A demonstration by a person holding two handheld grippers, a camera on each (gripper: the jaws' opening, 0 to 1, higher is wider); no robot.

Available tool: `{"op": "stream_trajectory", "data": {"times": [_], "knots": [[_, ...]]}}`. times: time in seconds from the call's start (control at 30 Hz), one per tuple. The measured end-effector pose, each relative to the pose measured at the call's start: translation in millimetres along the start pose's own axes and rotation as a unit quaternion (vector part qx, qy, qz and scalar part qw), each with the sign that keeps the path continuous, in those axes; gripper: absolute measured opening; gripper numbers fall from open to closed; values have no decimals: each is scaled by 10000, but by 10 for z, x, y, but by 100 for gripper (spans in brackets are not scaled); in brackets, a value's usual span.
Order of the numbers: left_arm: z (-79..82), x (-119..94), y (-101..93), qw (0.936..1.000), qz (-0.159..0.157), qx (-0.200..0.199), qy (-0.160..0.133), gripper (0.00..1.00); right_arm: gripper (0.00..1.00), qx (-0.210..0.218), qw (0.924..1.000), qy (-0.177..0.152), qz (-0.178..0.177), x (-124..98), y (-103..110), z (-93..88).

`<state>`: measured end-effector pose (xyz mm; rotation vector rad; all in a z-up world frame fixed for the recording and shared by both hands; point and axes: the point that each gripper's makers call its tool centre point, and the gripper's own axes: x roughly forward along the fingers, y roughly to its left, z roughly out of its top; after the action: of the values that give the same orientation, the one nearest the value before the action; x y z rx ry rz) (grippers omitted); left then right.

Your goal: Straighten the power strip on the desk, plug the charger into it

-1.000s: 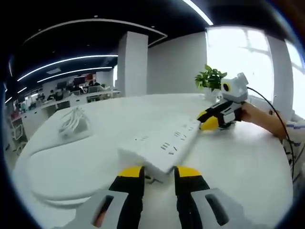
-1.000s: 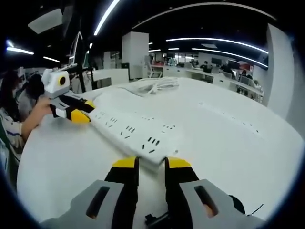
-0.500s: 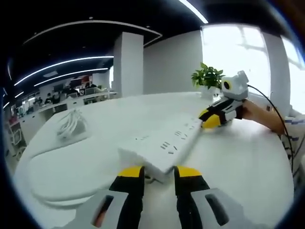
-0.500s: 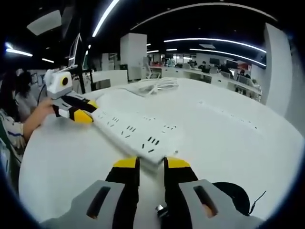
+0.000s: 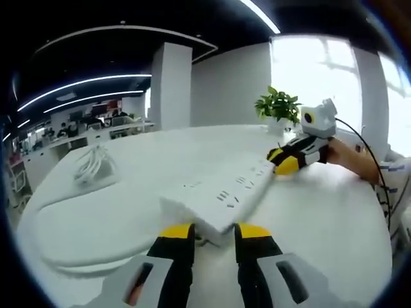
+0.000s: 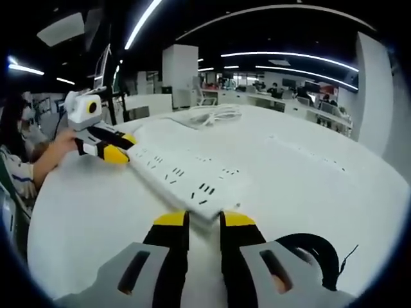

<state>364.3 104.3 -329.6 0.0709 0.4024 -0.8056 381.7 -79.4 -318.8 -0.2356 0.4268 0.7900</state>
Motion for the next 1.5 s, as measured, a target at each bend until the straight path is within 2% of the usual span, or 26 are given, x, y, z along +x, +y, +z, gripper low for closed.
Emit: {"op": "stream_trajectory", "data": {"times": [0.8, 1.03, 1.5], "knots": [[-35, -17, -120, 9998, -172, 94, 52, 24, 17, 10, 10000, 61, -41, -137, 64, -54], [-47, -21, -170, 9996, -263, 6, 51, 24, 17, 28, 10000, 65, -17, -195, 75, -78], [-57, -25, -225, 9994, -332, 25, 77, 24, 17, 87, 10000, -31, 4, -269, 101, -102]]}}
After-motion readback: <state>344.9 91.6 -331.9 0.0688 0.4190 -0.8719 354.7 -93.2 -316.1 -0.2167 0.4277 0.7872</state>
